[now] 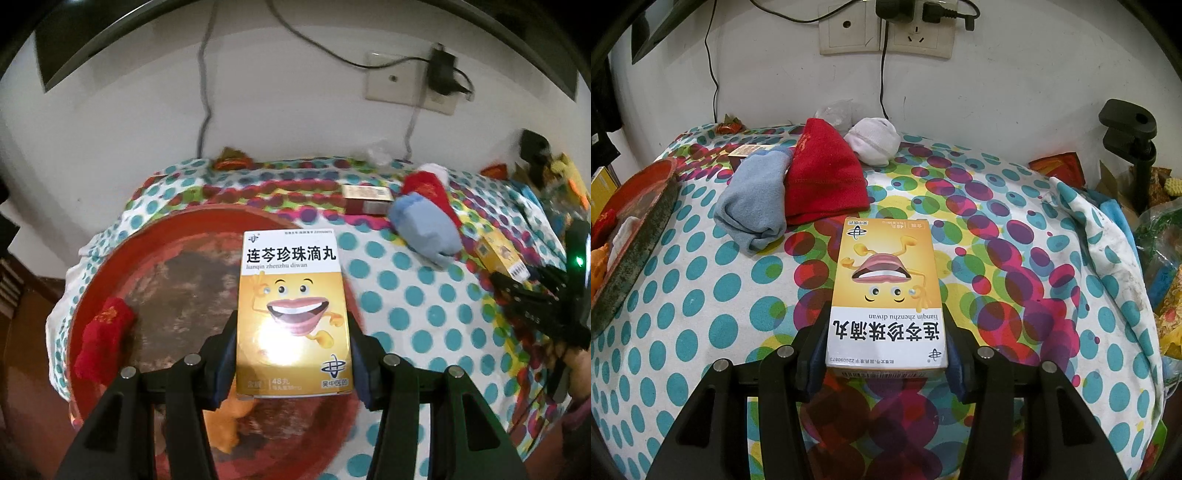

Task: Organize objects
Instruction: 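Carry the yellow box with the left gripper over the red tray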

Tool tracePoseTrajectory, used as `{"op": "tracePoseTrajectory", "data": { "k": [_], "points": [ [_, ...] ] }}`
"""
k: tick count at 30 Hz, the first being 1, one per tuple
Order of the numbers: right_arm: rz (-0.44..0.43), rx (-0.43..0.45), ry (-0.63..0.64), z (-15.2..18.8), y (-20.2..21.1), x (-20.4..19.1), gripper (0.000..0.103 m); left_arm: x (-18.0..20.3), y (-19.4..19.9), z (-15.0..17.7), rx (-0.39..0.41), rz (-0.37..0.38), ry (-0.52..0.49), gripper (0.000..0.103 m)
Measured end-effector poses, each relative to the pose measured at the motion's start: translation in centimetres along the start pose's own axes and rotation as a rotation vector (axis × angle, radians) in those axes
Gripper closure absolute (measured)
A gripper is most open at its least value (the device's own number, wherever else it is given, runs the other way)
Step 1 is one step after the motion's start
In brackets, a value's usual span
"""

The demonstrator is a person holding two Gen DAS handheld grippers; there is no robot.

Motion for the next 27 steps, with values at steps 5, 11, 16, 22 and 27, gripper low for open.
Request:
{"op": "tracePoseTrajectory", "data": {
  "k": [5, 11, 16, 22, 27],
  "points": [
    [0.001, 0.0, 0.001, 0.0, 0.0, 0.0, 0.054, -3.2, 0.6, -0.4, 0.004, -0.025, 0.039, 0.051],
    [0.001, 0.0, 0.0, -0.1, 0.1, -0.1, 0.054, -7.4, 0.6, -0.2, -0.014, -0.062, 0.087, 0.051],
    [0.013, 0.005, 0.01, -0.1, 0.1, 0.0, 0.054, -10.3, 0.3, -0.2, -0.012, -0.06, 0.123, 0.051],
    [0.022, 0.008, 0.016, -0.3, 0.1, 0.1, 0.054, -13.0, -0.4, -0.3, -0.02, -0.091, 0.152, 0.051],
    [0.022, 0.007, 0.016, -0.3, 0.2, 0.1, 0.054, -14.7, -1.0, -0.5, -0.014, -0.099, 0.175, 0.051]
  ]
}}
Point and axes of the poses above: each gripper's, at about its wrist camera, not at the fingertips, and y roughly against the way its jaws point, x to its right, z to its underside, the point moved 6 cm from there along -y, roughly the way its jaws point, and after that the axes turned 15 degrees about z, right-handed, at the moved point
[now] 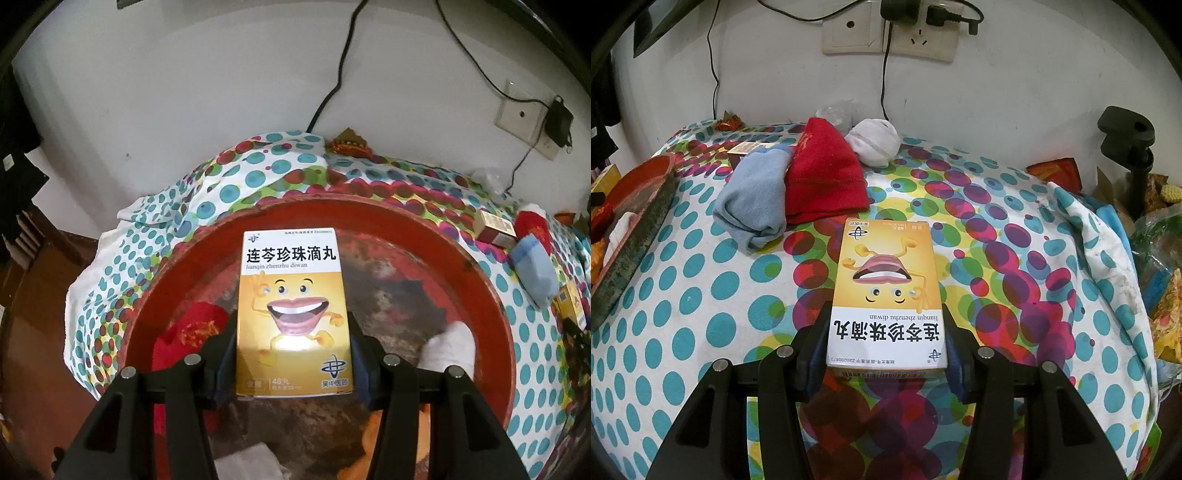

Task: Organize objects
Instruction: 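Carry the yellow box with the left gripper over the red tray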

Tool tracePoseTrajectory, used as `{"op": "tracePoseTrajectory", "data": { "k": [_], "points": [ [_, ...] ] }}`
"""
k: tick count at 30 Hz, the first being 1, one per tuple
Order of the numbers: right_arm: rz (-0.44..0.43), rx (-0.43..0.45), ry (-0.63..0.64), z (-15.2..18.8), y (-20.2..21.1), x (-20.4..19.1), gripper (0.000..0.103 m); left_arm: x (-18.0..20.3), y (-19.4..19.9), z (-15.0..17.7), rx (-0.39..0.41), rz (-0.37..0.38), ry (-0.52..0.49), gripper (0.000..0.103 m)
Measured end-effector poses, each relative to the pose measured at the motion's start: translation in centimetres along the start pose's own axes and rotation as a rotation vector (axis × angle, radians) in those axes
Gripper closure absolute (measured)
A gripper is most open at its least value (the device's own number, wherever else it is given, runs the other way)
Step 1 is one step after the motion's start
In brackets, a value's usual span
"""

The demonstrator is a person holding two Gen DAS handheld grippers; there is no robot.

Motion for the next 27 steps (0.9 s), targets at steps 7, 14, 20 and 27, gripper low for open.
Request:
{"op": "tracePoseTrajectory", "data": {
  "k": [7, 14, 20, 27],
  "points": [
    [-0.002, 0.0, -0.001, 0.0, 0.0, 0.0, 0.054, -1.7, -1.3, -0.5, -0.021, -0.047, -0.005, 0.051],
    [-0.001, 0.0, -0.001, 0.0, -0.2, 0.2, 0.054, -3.3, -2.3, -1.1, -0.032, -0.062, 0.021, 0.051],
    [0.002, 0.001, 0.002, 0.0, -0.1, 0.0, 0.054, -4.3, -3.2, -1.0, -0.047, -0.068, 0.038, 0.05],
    [0.003, 0.002, 0.003, 0.2, 0.2, 0.0, 0.054, -4.4, -3.5, -1.0, -0.053, -0.081, 0.031, 0.05]
  ]
}}
Point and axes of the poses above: each gripper's, at about its wrist camera, not at the fingertips, and y roughly against the way its jaws point, x to its right, z to its underside, the point moved 6 cm from there along -y, roughly the way its jaws point, and after that the axes turned 15 degrees about z, right-handed, at the moved point
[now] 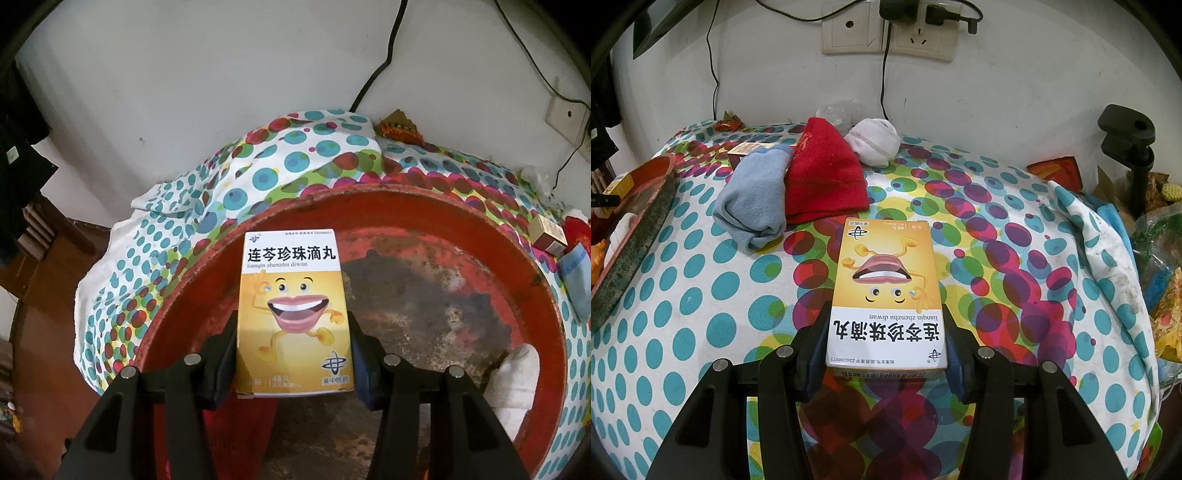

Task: Organize objects
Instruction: 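Carry the yellow box with the left gripper over the red tray, then lower the yellow box onto the tray and open the left gripper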

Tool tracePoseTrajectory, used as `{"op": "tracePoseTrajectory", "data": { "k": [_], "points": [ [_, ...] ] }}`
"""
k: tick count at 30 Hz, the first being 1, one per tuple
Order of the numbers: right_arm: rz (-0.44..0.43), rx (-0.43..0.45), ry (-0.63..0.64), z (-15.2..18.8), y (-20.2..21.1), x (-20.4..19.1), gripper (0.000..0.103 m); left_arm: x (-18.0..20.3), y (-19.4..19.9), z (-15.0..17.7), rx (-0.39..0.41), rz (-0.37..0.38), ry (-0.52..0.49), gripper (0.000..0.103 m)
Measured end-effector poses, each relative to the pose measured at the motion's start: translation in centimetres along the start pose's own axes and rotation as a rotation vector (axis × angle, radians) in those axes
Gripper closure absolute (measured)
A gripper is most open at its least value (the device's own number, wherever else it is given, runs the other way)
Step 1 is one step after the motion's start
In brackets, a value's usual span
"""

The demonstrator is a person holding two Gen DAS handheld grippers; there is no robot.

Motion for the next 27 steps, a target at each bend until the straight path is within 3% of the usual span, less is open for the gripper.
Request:
{"op": "tracePoseTrajectory", "data": {
  "k": [19, 22, 27],
  "points": [
    [0.0, 0.0, 0.0, 0.0, -0.1, 0.2, 0.054, 0.0, 1.5, 1.0, -0.011, 0.007, -0.007, 0.046],
    [0.0, 0.0, 0.0, 0.0, -0.1, 0.0, 0.053, 0.4, 2.1, 1.3, -0.001, 0.035, 0.0, 0.045],
    [0.002, 0.002, 0.001, 0.0, -0.1, 0.1, 0.053, 1.3, 3.3, 1.8, 0.01, 0.063, -0.016, 0.035]
  ]
}}
Point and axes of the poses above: each gripper's, at about its wrist camera, not at the fingertips, and y roughly against the way its jaws point, x to its right, z to its underside, the point moved 6 cm from there along -y, roughly the way its jaws point, and after that the axes turned 15 degrees about z, right-handed, at the moved point
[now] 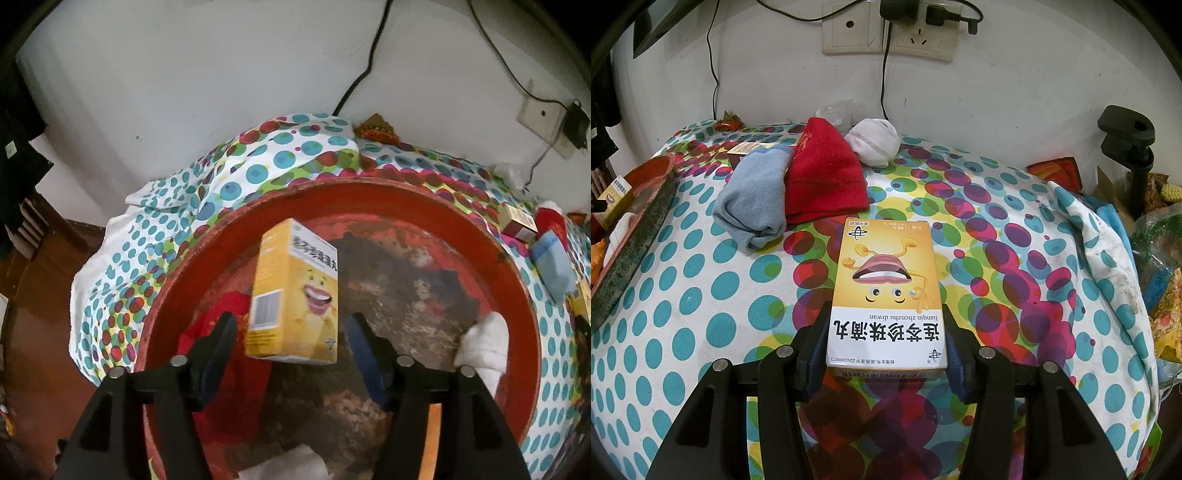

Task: Organize objects
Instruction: 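Lower the yellow box onto the tray and open the left gripper, then withdraw the left gripper from the tray while the right gripper holds its yellow box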

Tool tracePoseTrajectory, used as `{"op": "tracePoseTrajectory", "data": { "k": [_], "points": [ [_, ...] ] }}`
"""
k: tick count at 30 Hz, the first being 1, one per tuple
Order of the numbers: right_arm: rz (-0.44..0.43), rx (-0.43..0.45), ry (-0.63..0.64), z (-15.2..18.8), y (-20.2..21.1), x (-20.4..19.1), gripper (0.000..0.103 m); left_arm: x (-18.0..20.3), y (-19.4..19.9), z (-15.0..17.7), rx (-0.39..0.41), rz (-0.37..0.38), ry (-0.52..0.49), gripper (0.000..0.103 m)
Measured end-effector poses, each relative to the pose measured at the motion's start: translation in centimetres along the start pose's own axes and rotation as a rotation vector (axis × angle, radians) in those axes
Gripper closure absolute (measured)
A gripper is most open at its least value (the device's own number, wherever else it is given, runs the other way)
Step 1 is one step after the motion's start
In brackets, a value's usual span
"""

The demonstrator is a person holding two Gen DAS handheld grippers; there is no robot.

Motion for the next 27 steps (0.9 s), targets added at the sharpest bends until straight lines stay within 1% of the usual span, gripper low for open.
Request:
{"op": "tracePoseTrajectory", "data": {
  "k": [1, 6, 10, 12, 13, 14, 18, 20, 23, 27],
  "points": [
    [0.0, 0.0, 0.0, 0.0, 0.0, 0.1, 0.053, 0.3, 0.2, 0.1, 0.002, 0.004, -0.011, 0.033],
    [0.005, 0.002, 0.004, 0.0, 0.0, -0.1, 0.053, 1.3, 1.5, 0.9, 0.013, -0.01, -0.06, 0.033],
    [0.009, 0.004, 0.007, 0.1, 0.1, -0.1, 0.053, 2.1, 3.4, 2.0, 0.057, -0.031, -0.082, 0.033],
    [0.009, 0.003, 0.006, 0.0, 0.1, -0.1, 0.053, 2.7, 4.4, 2.9, 0.071, -0.043, -0.102, 0.033],
    [0.008, 0.003, 0.006, 0.0, 0.1, 0.0, 0.053, 2.9, 4.9, 3.5, 0.075, -0.062, -0.112, 0.033],
    [0.008, 0.003, 0.006, 0.0, 0.2, 0.0, 0.053, 3.2, 5.3, 4.2, 0.077, -0.08, -0.125, 0.033],
    [0.015, 0.005, 0.013, 0.0, 0.2, -0.1, 0.053, 4.4, 7.3, 7.1, 0.115, -0.105, -0.172, 0.033],
    [0.028, 0.009, 0.021, 0.0, 0.2, -0.2, 0.053, 4.7, 8.4, 8.6, 0.135, -0.131, -0.179, 0.033],
    [0.047, 0.016, 0.036, -0.1, 0.3, -0.5, 0.053, 4.8, 9.8, 10.6, 0.156, -0.117, -0.16, 0.033],
    [0.062, 0.021, 0.048, -0.1, 0.3, -0.5, 0.054, 4.6, 10.7, 12.5, 0.168, -0.074, -0.123, 0.033]
  ]
}}
Point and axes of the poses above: each gripper's, at about its wrist camera, not at the fingertips, and y roughly against the way its jaws point, x to its right, z to its underside, the point moved 6 cm from there along -y, roughly the way its jaws point, and after that the axes turned 15 degrees about z, right-handed, at the moved point
